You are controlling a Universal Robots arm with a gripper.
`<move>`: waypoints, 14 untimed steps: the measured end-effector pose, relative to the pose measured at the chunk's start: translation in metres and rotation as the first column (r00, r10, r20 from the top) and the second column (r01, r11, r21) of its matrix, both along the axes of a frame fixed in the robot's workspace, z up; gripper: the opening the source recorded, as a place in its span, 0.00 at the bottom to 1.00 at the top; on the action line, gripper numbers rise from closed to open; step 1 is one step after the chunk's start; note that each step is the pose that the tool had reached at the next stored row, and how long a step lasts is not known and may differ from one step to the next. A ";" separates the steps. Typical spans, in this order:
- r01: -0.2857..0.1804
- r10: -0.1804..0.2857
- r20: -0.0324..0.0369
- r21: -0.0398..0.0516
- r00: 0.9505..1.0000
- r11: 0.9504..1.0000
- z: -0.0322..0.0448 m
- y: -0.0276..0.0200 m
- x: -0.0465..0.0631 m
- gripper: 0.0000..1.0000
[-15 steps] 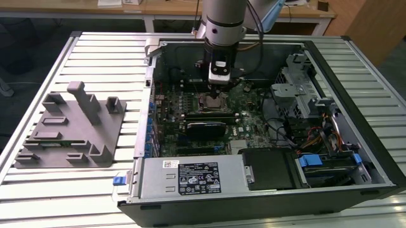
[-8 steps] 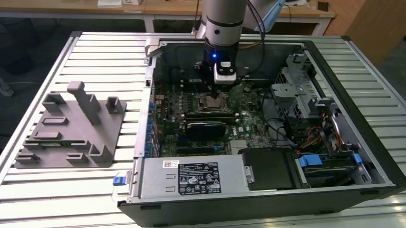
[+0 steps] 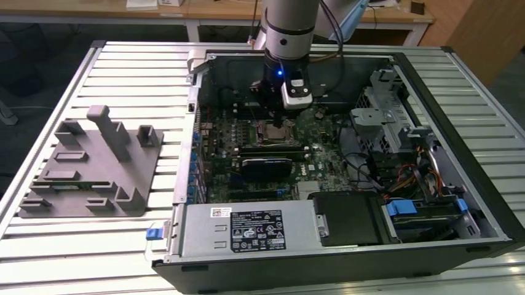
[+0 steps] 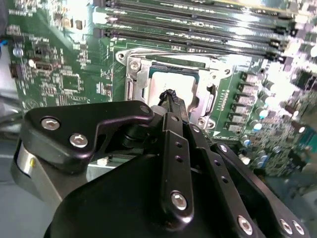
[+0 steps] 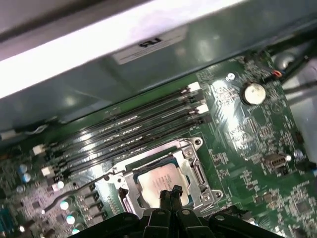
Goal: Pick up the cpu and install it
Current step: 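Close the cpu cover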
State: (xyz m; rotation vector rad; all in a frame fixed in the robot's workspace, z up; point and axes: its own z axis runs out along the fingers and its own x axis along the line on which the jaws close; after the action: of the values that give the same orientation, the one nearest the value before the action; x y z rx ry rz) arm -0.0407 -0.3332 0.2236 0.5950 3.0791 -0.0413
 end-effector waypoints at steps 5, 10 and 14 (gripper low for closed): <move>-0.091 0.091 0.000 0.000 0.996 0.996 0.0000 0.0000 0.000 0.11; -0.182 0.182 0.000 0.000 0.983 0.983 -0.0001 0.0000 0.000 0.11; -0.252 0.252 0.000 0.000 0.968 0.968 -0.0001 0.0000 0.000 0.11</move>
State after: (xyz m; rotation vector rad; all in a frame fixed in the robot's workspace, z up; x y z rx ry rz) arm -0.0407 -0.3331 0.2235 0.1991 3.1265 -0.0400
